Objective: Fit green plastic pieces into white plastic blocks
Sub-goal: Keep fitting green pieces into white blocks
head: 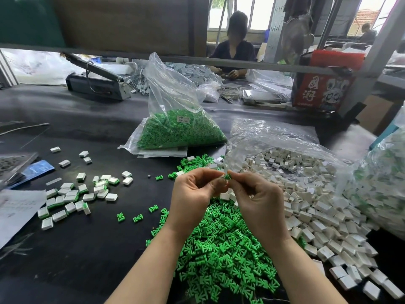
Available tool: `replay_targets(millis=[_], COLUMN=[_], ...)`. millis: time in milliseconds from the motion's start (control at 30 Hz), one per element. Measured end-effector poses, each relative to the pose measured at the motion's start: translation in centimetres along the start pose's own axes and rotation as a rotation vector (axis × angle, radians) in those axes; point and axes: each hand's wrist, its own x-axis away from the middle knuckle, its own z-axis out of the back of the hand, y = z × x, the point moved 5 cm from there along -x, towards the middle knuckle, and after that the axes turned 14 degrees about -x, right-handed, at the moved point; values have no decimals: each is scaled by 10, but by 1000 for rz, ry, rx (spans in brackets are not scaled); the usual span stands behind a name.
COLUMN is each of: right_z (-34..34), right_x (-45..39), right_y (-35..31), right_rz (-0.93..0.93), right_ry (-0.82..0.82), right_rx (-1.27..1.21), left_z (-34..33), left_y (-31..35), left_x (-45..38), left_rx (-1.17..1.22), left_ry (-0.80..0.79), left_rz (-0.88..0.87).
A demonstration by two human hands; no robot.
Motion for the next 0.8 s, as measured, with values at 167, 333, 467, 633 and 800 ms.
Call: replay_targets(millis=[167, 333, 467, 633, 800], right_z=[-1, -1, 1, 0, -4], right_x=[1, -1, 1, 0, 3], right_y=[2, 6, 7, 2, 2], right_rz=[-39, -190, -265, -106, -90], right_ry=[7, -6, 60, 89, 98], right_rx=[-52, -256, -429, -301, -321], left_z=[2, 1, -2, -6, -5], left_y=[1, 2, 3, 0, -2], left_x=[0, -2, -2, 0, 2], left_rx=[-30, 13, 29, 80, 136], left_ry=[12, 30, 20, 27, 80], left_rz=[-20, -6, -3, 29, 44])
